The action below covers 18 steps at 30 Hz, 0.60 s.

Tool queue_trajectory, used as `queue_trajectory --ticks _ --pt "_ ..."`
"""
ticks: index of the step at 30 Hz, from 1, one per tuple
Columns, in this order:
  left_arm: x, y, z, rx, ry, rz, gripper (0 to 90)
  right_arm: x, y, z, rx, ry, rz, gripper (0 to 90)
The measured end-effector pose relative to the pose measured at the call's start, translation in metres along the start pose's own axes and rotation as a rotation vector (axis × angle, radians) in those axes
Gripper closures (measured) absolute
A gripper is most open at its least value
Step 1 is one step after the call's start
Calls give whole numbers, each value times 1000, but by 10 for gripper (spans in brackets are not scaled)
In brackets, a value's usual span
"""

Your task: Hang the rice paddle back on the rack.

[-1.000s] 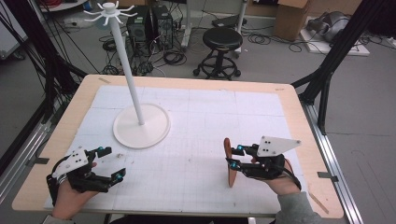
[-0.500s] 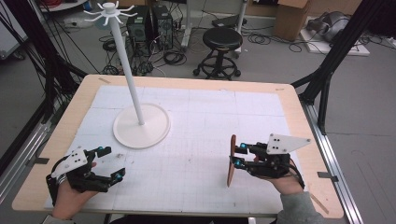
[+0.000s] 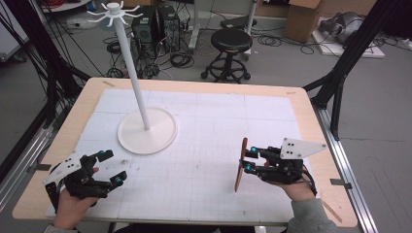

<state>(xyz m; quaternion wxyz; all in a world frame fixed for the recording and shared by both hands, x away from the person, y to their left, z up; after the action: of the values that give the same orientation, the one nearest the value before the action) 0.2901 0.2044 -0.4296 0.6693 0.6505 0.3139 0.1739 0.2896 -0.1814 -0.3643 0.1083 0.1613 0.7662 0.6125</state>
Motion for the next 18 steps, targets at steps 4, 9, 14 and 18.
queue_trajectory --ticks 4,9,14,18 --pt "-1 1 -2 -9 8 0 18 1 8 5 -26 19 3 643" --pt "-1 -2 -4 7 15 4 17 -1 13 9 -28 20 1 643" --pt "0 0 -10 -12 32 -4 18 -5 21 16 -45 26 1 643" --pt "2 0 -12 -16 40 -8 18 -8 31 22 -58 22 -9 643"
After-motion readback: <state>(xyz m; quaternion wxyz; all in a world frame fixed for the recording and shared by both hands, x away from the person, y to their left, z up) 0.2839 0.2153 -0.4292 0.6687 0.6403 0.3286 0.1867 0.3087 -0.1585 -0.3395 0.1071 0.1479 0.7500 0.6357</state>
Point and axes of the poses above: each handheld gripper's, and its own axes: z roughly forward along the jaws, y roughly out of its top, x roughly to its left, the point moved 9 cm from there along z, roughly forward along the jaws, and after that the axes turned 4 degrees about -x, right-handed, at the moved point
